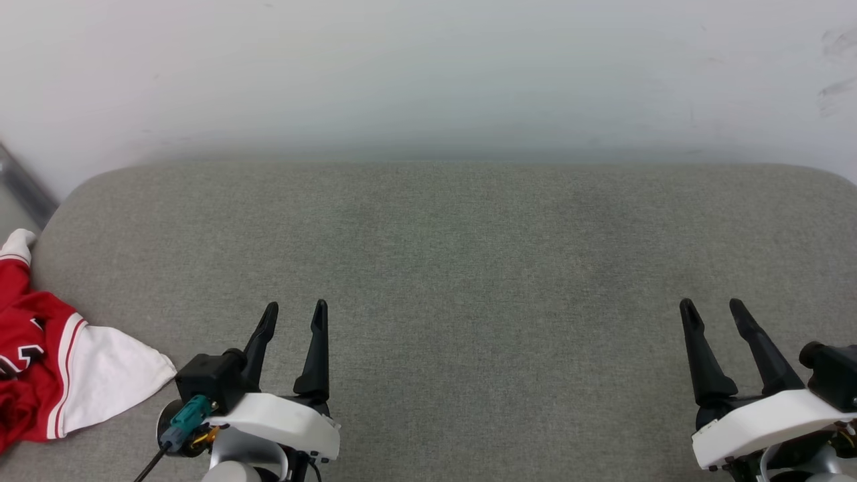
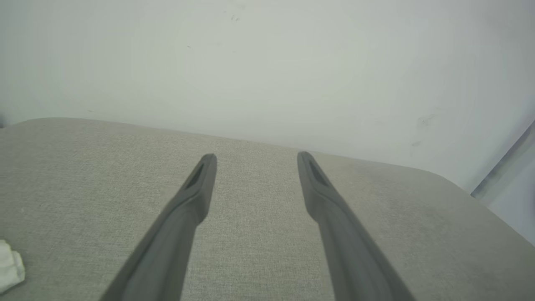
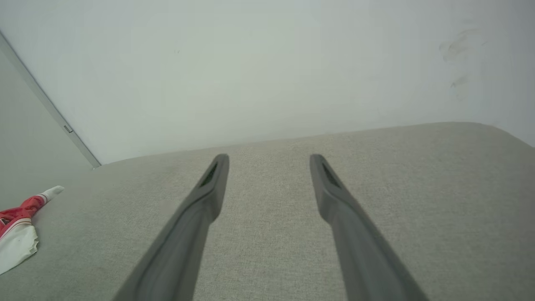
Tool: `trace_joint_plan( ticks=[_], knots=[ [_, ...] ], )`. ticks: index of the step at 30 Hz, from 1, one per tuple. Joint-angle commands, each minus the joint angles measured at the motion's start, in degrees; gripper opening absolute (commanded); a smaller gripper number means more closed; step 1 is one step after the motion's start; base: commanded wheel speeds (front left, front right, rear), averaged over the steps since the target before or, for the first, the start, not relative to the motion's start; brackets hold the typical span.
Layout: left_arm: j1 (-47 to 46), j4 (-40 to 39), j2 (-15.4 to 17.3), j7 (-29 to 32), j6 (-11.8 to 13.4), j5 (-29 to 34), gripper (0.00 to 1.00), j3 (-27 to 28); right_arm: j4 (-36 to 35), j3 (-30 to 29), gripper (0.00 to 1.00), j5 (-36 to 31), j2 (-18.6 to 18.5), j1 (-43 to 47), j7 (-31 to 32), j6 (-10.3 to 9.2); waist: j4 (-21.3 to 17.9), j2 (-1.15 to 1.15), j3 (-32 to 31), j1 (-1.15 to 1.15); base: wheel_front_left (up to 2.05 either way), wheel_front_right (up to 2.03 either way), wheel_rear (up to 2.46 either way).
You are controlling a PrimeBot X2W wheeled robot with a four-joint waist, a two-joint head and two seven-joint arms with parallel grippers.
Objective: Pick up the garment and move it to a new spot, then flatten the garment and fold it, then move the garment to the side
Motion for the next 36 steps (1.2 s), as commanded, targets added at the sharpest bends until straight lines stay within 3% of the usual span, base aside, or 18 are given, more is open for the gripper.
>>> trace_joint_plan(
  ticks=[1, 36],
  knots=[
    [-0.57, -0.12, 0.31, -0.56, 0.5, 1.53, 1.0, -0.15, -0.92, -0.23, 1.0, -1.71, -0.15, 0.38, 0.05, 0.01, 0.06, 0.0, -0.02, 0.0, 0.0, 0.0, 0.0],
    [-1.12, 4.56, -0.98, -4.5, 1.5, 11.21, 1.0, -0.17, 0.18, -1.61, 1.0, -13.22, 1.82, 0.75, -2.4, -0.01, 0.26, 0.0, -0.31, 0.0, 0.0, 0.0, 0.0]
  ],
)
